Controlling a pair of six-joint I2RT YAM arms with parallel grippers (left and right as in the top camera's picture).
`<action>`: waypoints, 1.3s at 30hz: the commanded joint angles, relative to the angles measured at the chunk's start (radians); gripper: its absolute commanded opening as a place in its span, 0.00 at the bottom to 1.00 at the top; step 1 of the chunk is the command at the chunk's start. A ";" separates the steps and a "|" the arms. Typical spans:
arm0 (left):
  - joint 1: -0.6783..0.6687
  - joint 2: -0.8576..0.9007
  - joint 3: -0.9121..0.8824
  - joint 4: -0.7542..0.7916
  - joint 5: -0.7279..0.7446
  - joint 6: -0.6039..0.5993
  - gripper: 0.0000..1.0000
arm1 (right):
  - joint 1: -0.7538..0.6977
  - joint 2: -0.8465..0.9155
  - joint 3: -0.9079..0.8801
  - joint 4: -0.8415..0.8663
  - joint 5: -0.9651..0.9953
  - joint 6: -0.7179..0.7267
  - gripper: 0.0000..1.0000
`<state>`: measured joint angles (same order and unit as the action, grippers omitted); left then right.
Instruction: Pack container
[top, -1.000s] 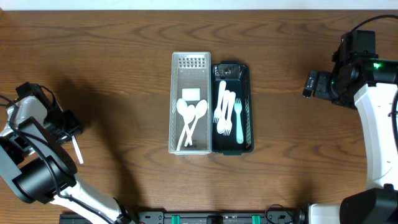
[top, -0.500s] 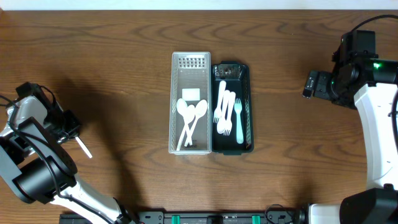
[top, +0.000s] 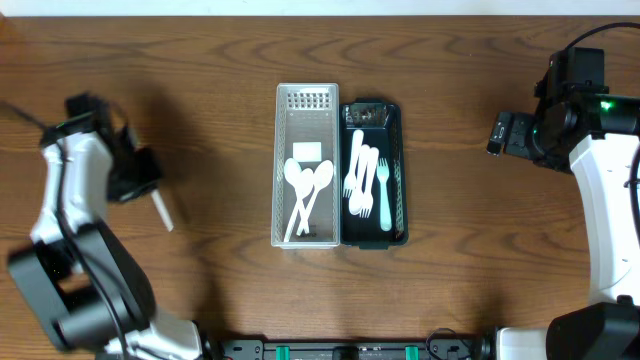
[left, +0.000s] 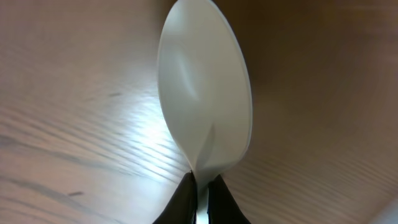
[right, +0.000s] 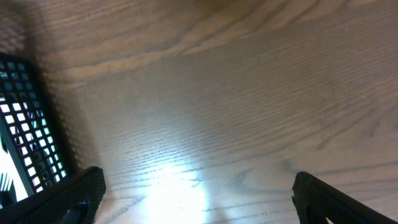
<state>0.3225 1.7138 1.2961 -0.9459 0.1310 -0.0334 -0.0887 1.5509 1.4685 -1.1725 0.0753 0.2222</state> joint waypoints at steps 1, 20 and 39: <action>-0.160 -0.156 0.058 -0.038 0.015 -0.013 0.06 | -0.003 0.006 -0.006 0.010 0.003 -0.014 0.99; -0.820 -0.072 0.082 0.052 0.014 -0.098 0.05 | -0.003 0.006 -0.006 0.016 0.002 -0.014 0.99; -0.807 0.047 0.109 0.089 -0.116 -0.053 0.55 | -0.001 0.006 -0.006 0.090 -0.034 -0.026 0.99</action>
<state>-0.4965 1.8156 1.3758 -0.8577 0.0769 -0.1097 -0.0887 1.5509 1.4685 -1.1019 0.0708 0.2207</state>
